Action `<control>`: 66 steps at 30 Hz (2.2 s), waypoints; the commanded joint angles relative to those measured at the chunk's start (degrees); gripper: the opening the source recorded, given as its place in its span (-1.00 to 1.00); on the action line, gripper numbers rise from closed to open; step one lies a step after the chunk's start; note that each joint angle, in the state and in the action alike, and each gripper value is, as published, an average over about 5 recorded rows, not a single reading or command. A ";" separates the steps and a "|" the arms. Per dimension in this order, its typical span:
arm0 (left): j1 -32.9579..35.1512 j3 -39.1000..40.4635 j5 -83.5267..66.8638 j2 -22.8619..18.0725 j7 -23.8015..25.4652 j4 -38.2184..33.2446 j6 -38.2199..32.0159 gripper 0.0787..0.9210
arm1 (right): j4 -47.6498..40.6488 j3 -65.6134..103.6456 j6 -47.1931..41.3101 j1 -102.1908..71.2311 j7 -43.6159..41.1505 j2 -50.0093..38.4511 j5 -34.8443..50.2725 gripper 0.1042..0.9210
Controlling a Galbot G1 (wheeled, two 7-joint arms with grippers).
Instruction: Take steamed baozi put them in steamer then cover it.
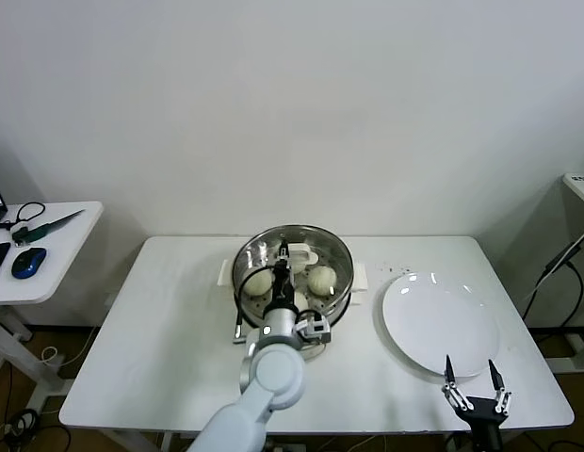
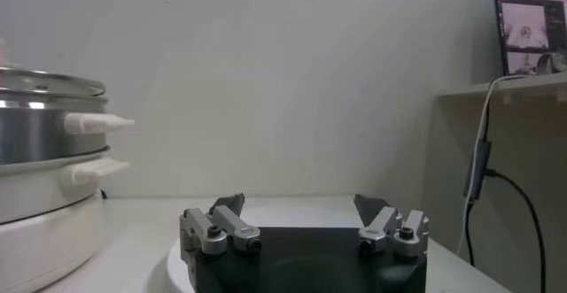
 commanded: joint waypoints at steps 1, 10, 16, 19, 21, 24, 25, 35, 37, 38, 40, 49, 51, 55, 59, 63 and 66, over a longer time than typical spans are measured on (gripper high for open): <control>-0.29 0.61 1.02 -1.11 -0.08 1.62 0.32 -0.86 | -0.17 0.04 0.58 -0.06 0.06 0.04 0.14 0.76; 0.06 -0.10 3.12 0.15 0.13 1.98 -1.12 -0.86 | -0.03 0.02 0.84 -0.05 -0.01 0.28 -0.03 0.76; 0.36 -0.60 3.48 0.58 0.70 1.67 -1.44 -0.86 | 0.32 -0.19 0.21 -0.06 -0.16 0.49 0.10 0.76; 0.45 -0.68 3.12 1.02 0.92 1.04 -1.58 -0.76 | 0.44 -0.31 -0.50 0.00 -0.09 0.51 0.42 0.76; 0.53 -0.63 2.35 1.38 0.90 0.32 -1.49 -0.62 | 0.44 -0.35 -0.81 0.05 0.02 0.50 0.66 0.76; 0.90 -0.37 -0.17 2.53 0.71 -1.90 -1.24 -0.41 | 0.38 -0.35 -1.18 0.17 0.13 0.56 0.79 0.76; 1.04 -0.15 -1.49 3.16 0.62 -2.97 -1.10 -0.35 | 0.37 -0.35 -1.30 0.19 0.14 0.61 0.76 0.76; 5.05 0.85 -16.27 12.27 -0.30 -18.24 -0.51 0.33 | 0.43 -1.57 -2.77 0.29 1.82 1.32 1.21 0.76; 6.76 0.90 -21.13 14.29 -1.43 -21.34 -1.29 0.47 | 1.12 -1.70 -2.60 0.28 2.19 1.47 0.91 0.76; 7.82 0.92 -24.03 15.17 -2.36 -22.67 -1.78 0.53 | 1.61 -1.65 -2.61 0.22 2.07 1.46 0.60 0.76; 9.75 0.65 -29.26 16.27 -4.25 -24.63 -3.02 0.66 | 2.57 -1.63 -2.78 0.07 2.00 1.14 0.31 0.76; 18.66 -20.17 -62.13 15.22 -21.06 -26.34 -17.78 0.77 | 3.23 -1.69 -3.70 -0.34 0.14 0.40 -0.66 0.76; 21.76 -28.38 -71.28 14.41 -22.93 -26.28 -22.27 0.77 | 2.61 -1.72 -3.78 -0.30 -0.16 0.32 -1.32 0.76; 28.44 -41.43 -87.10 14.16 -22.36 -23.88 -29.63 0.77 | 2.01 -2.15 -4.51 -0.40 -1.10 -0.51 -1.69 0.76; 34.14 -44.74 -92.32 14.34 -21.94 -17.82 -39.63 0.77 | 2.04 -2.36 -5.91 -0.26 -1.84 -1.18 -2.18 0.76; 37.30 -42.36 -95.70 12.43 -21.93 -14.05 -43.39 0.77 | 2.36 -2.65 -6.44 -0.25 -1.81 -1.79 -2.02 0.76; 37.75 -40.58 -94.45 9.64 -21.52 -11.30 -45.12 0.77 | 2.35 -2.83 -6.46 -0.22 -1.86 -1.95 -1.97 0.76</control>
